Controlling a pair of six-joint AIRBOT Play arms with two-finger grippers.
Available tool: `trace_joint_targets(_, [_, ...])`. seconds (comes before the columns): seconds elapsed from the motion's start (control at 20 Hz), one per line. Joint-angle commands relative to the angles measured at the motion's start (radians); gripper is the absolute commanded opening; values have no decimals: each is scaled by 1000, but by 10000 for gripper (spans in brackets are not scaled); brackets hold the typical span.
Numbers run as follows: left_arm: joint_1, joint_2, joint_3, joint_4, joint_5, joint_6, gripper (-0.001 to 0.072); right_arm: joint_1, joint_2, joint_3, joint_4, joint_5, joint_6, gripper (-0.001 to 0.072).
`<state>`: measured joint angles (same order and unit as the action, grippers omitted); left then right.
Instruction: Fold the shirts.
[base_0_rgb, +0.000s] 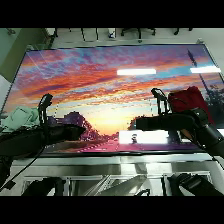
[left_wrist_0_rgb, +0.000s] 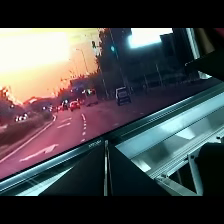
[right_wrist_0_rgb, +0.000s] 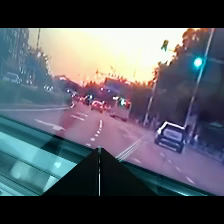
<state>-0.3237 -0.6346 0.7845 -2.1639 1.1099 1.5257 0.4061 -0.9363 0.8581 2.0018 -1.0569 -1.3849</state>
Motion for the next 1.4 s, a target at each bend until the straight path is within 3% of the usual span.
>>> trace_joint_targets(0.0, [-1, 1, 0, 2, -2, 0, 12, 1, 1, 0, 0, -1, 0, 25])
trace_joint_targets(0.15, [9, 1, 13, 151, 3, 0, 12, 1, 1, 0, 0, -1, 0, 25])
trace_joint_targets(0.35, [144, -1, 77, 541, 11, 0, 17, 1, 1, 0, 0, -1, 0, 26])
trace_joint_targets(0.4, [203, -16, 93, 655, -2, 5, 235, 1, 1, 0, 0, 0, 0, 25])
trace_joint_targets(0.45, [264, -44, 104, 739, -31, 9, 585, 1, 1, 0, 0, 0, 0, 25])
trace_joint_targets(0.5, [337, -82, 107, 801, -70, 11, 698, 1, 1, 0, 0, -1, 0, 25])
trace_joint_targets(0.65, [551, -229, 106, 834, -203, 20, 698, 1, 0, 0, 0, 0, 0, 25])
trace_joint_targets(0.8, [663, -408, 107, 835, -397, 21, 698, 1, -5, 0, 0, -1, 0, 25])
trace_joint_targets(1.0, [686, -636, 107, 836, -573, 21, 698, 1, -7, 0, 0, 0, 0, 25])
trace_joint_targets(1.25, [678, -824, 108, 838, -598, 21, 696, 1, -6, 0, 0, 0, 0, 25])
trace_joint_targets(1.3, [680, -841, 108, 838, -598, 21, 662, 1, -6, 0, 0, 0, 0, 25])
trace_joint_targets(1.35, [683, -848, 108, 838, -590, 21, 420, 1, -6, 0, 0, -1, 0, 25])
